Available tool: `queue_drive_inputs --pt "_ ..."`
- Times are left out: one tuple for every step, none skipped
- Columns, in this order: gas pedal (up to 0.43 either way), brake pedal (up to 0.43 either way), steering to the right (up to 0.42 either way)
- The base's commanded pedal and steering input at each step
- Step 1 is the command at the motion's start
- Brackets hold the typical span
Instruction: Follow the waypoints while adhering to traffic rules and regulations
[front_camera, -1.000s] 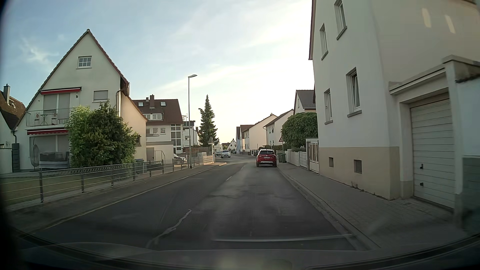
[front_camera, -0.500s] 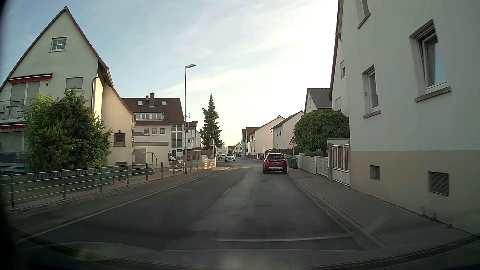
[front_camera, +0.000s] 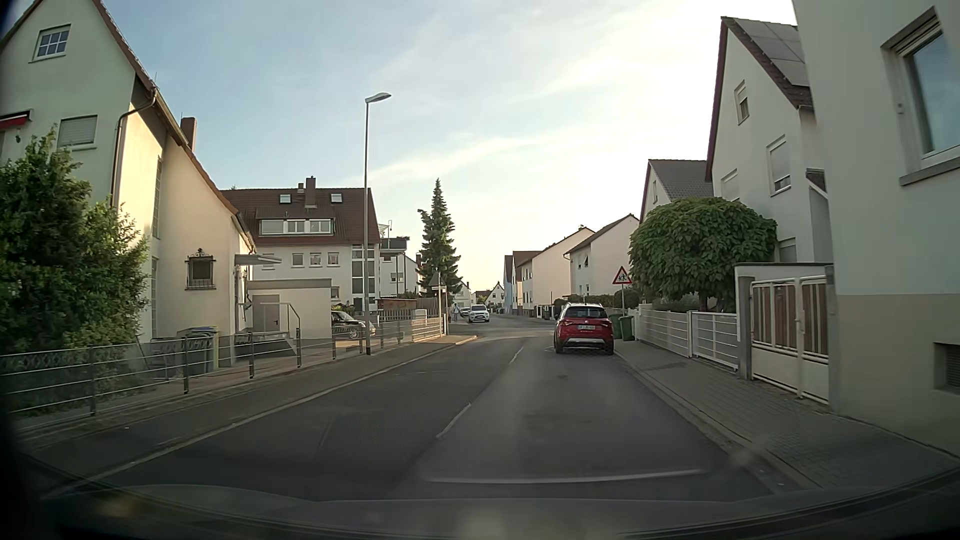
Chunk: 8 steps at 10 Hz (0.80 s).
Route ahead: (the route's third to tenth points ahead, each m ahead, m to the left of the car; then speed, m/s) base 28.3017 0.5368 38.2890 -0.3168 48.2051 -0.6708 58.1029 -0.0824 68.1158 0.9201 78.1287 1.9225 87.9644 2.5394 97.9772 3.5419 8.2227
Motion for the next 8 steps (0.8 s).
queue_drive_inputs --pt "0.0 0.152 -0.032" --pt "0.0 0.171 -0.03" --pt "0.0 0.177 -0.027" --pt "0.0 0.177 -0.017" --pt "0.0 0.183 -0.008" --pt "0.0 0.189 -0.003" --pt "0.0 0.189 -0.003" --pt "0.0 0.189 -0.003"
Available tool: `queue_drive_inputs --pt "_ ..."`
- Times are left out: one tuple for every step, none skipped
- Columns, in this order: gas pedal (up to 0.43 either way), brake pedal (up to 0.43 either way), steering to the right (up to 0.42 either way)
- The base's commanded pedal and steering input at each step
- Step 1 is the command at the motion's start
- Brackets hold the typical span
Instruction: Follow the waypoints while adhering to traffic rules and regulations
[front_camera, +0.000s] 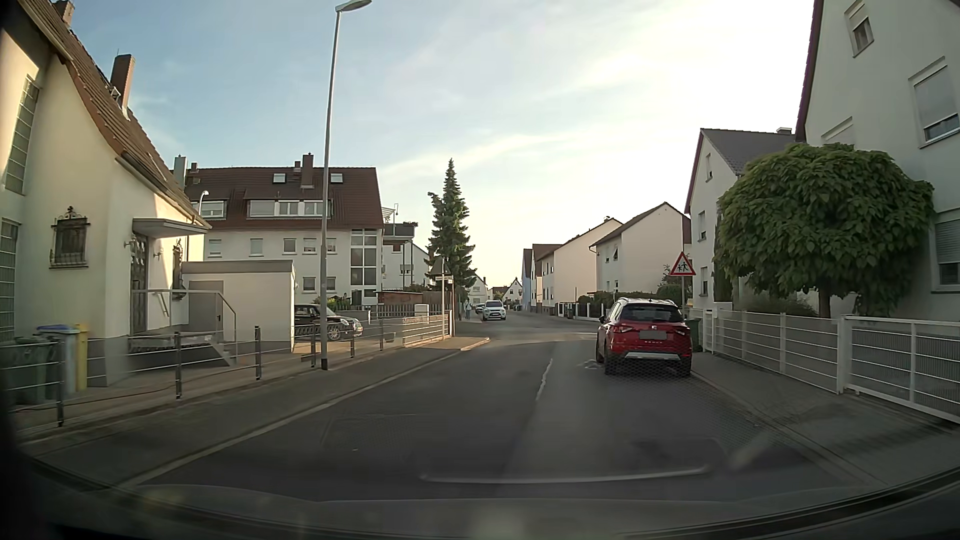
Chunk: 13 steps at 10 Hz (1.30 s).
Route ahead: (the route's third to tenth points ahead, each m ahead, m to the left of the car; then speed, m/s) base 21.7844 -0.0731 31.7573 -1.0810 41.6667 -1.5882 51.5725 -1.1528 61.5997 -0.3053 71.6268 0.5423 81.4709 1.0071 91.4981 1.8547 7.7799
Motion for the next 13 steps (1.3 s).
queue_drive_inputs --pt "0.0 0.189 -0.003" --pt "0.0 0.189 -0.002" --pt "0.0 0.189 -0.001" --pt "0.0 0.189 -0.001" --pt "0.0 0.201 0.0" --pt "0.0 0.207 0.001" --pt "0.0 0.207 0.004" --pt "0.0 0.213 0.012" --pt "0.0 0.22 0.023" --pt "0.0 0.22 0.029" --pt "0.0 0.226 0.036" --pt "0.0 0.22 0.04" --pt "0.0 0.207 0.044"
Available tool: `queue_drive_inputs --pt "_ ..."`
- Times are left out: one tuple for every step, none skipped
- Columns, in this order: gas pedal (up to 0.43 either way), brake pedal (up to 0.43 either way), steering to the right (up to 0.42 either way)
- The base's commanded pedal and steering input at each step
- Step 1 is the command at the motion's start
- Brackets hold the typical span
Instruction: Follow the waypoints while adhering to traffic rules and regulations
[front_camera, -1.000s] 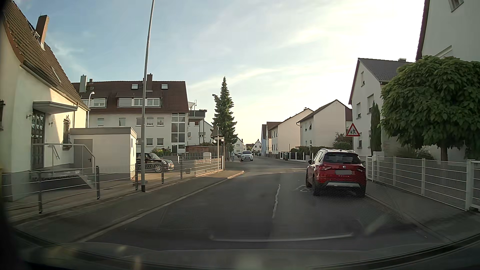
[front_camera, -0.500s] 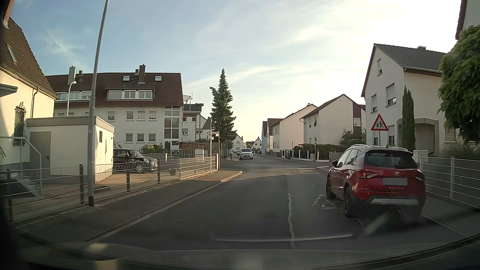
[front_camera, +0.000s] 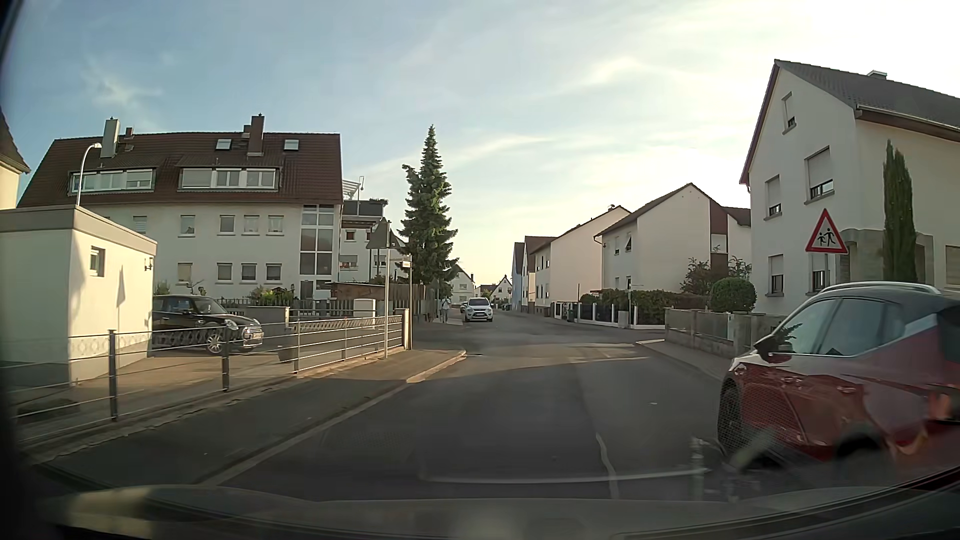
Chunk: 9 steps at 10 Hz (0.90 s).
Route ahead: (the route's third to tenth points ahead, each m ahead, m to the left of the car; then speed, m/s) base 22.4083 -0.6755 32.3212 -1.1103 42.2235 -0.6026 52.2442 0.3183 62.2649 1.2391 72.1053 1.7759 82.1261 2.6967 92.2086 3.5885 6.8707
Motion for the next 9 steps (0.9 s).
queue_drive_inputs --pt "0.0 0.195 0.054" --pt "0.0 0.171 0.069" --pt "0.0 0.165 0.085" --pt "0.0 0.152 0.102" --pt "0.0 0.146 0.118" --pt "0.0 0.146 0.13" --pt "0.0 0.146 0.142" --pt "0.0 0.152 0.15" --pt "0.0 0.152 0.153"
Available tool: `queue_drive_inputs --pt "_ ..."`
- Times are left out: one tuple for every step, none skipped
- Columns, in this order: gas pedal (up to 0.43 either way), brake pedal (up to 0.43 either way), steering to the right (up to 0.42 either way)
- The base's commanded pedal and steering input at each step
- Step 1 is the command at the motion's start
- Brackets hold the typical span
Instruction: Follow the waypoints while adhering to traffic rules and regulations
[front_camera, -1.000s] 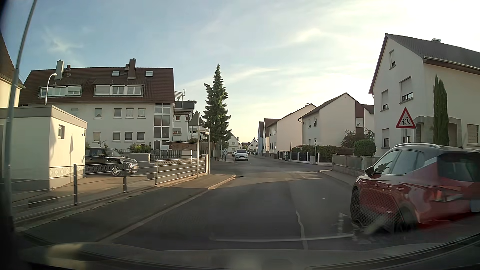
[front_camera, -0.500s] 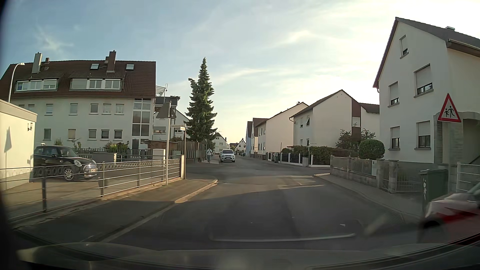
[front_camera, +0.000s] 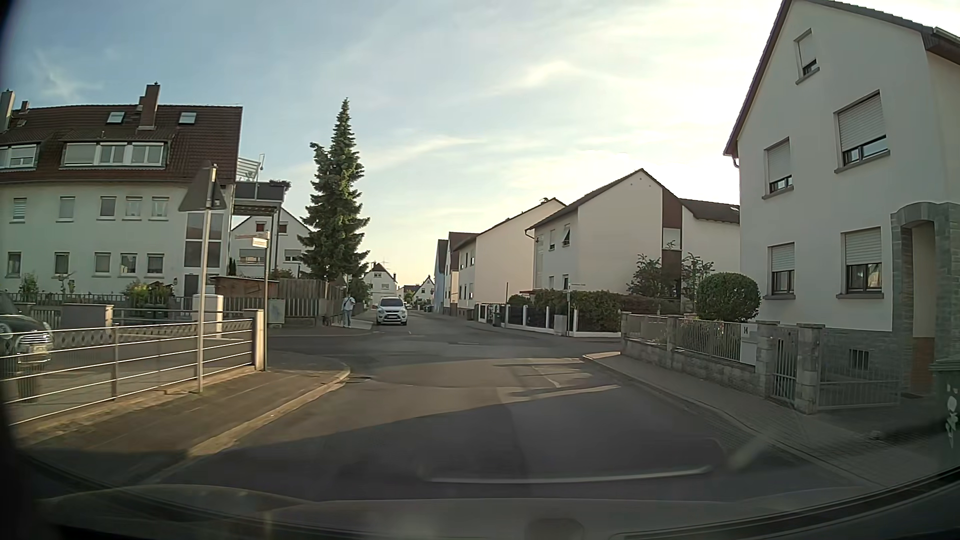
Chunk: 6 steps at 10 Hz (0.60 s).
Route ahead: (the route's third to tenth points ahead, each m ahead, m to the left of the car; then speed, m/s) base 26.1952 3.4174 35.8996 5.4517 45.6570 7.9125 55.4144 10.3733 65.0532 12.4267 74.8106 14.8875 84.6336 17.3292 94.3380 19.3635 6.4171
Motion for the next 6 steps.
queue_drive_inputs --pt "0.0 0.159 0.152" --pt "0.0 0.165 0.149" --pt "0.0 0.165 0.135" --pt "0.0 0.171 0.119" --pt "0.0 0.171 0.096" --pt "0.0 0.177 0.065"
